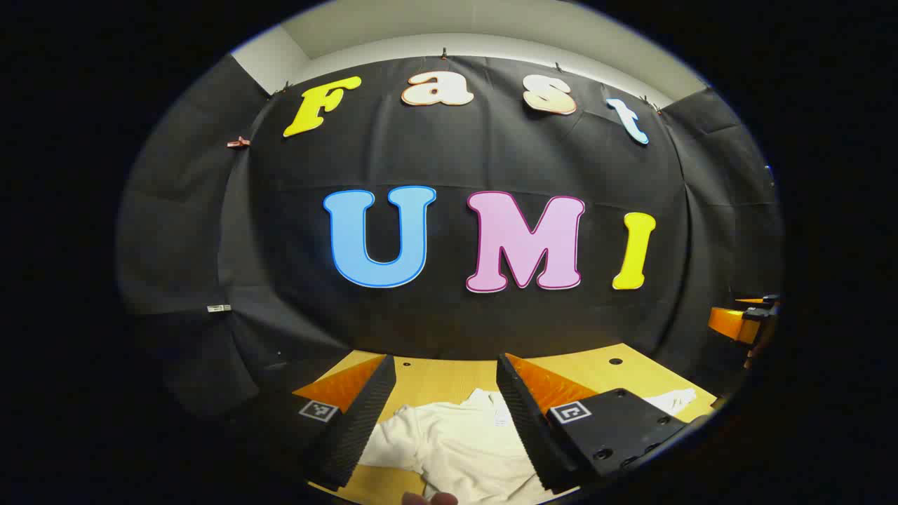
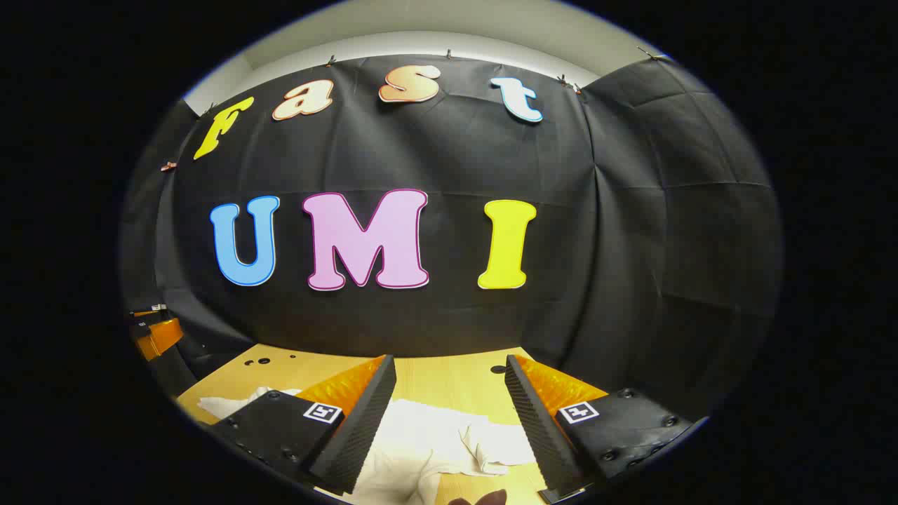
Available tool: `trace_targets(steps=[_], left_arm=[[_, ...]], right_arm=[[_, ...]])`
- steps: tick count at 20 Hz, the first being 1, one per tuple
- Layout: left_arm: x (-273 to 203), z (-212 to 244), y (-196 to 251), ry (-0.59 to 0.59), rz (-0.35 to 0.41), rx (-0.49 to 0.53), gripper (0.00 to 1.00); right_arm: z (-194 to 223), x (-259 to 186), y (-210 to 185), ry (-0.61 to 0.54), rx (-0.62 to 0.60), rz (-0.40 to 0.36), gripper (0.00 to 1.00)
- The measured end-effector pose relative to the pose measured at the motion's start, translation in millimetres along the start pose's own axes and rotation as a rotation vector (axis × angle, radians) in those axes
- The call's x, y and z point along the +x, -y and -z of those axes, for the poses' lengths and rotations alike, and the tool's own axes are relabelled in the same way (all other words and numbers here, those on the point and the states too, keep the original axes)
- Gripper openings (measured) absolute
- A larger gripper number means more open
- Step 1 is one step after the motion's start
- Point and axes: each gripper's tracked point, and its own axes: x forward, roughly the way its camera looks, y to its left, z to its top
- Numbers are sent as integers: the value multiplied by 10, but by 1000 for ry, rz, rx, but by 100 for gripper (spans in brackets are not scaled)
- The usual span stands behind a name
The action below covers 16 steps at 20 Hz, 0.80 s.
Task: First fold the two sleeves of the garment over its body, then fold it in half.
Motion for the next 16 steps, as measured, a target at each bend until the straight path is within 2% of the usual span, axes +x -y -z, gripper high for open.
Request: trace_targets(steps=[16], left_arm=[[10,117,154,-24,28,24,94]], right_arm=[[71,-2,25,-12,-12,-23,96]])
